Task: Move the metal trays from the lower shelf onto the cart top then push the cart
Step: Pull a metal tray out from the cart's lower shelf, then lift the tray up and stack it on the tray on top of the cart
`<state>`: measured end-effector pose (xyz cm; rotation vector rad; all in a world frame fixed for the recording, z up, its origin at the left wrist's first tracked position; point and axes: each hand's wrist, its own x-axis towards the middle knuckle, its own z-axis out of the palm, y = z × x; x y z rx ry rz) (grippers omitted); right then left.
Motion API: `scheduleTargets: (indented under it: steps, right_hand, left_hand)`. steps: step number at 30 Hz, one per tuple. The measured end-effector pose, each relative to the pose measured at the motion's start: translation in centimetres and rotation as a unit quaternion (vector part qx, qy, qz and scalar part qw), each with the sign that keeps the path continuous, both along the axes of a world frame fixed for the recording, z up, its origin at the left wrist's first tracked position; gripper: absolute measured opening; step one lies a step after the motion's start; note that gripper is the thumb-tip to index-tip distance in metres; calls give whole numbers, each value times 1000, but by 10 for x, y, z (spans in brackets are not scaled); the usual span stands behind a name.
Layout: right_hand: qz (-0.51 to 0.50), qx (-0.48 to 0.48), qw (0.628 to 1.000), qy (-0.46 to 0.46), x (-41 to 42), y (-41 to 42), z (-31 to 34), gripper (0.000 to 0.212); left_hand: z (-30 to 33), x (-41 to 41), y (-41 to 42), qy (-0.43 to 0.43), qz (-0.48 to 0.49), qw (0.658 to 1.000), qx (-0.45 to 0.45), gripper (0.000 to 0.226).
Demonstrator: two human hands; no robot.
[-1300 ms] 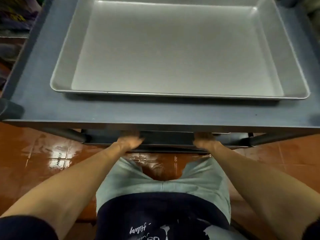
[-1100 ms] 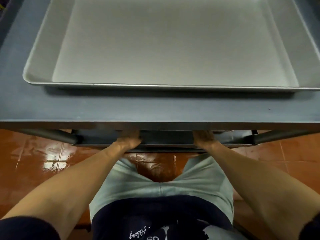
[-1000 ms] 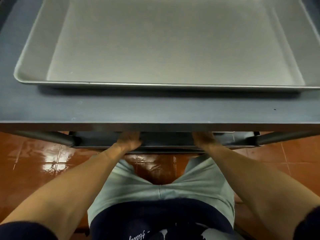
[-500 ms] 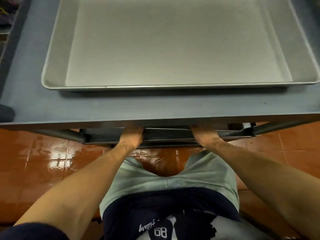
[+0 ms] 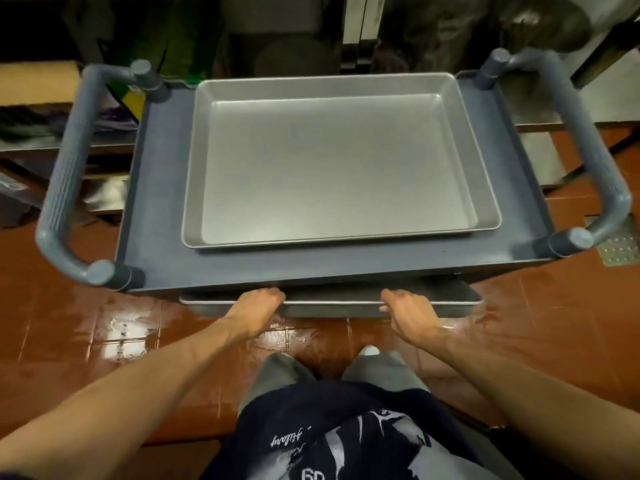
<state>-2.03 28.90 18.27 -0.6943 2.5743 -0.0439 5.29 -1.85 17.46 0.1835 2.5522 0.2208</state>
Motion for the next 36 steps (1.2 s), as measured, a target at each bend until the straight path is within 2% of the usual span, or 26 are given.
scheduleTargets:
  steps: [7, 12, 15, 17, 21, 23, 25, 30, 36]
  right_hand:
    - [39, -42, 998, -24, 2, 0, 49, 15]
    - [86, -50, 994, -40, -7, -4, 91, 16]
    - [106, -64, 991, -56, -18, -6, 123, 15]
    - [123, -71, 987, -73, -29, -7, 146, 15]
    - [156, -90, 978, -103, -54, -13, 197, 31]
    - [168, -95, 977, -91, -59, -15, 222, 35]
    - [178, -97, 977, -67, -60, -18, 249, 48]
    - [198, -114, 973, -20, -73, -26, 334, 58]
    - [222, -160, 961, -25, -91, -37, 432, 51]
  left_hand:
    - [52, 14, -19, -27, -3, 999, 32, 48]
    - [90, 31, -25, -39, 21, 998, 43, 49]
    - [125, 27, -33, -54, 35, 996, 66, 31]
    - [154, 19, -37, -79, 35, 992, 94, 34]
    - [210, -1, -45, -113, 20, 985, 126, 34]
    - [236, -7, -46, -122, 22, 981, 151, 34]
    - [262, -10, -46, -123, 31, 976, 176, 34]
    - [327, -25, -65, -69, 27, 979, 188, 60]
    - [402, -53, -95, 43, -20, 974, 222, 57]
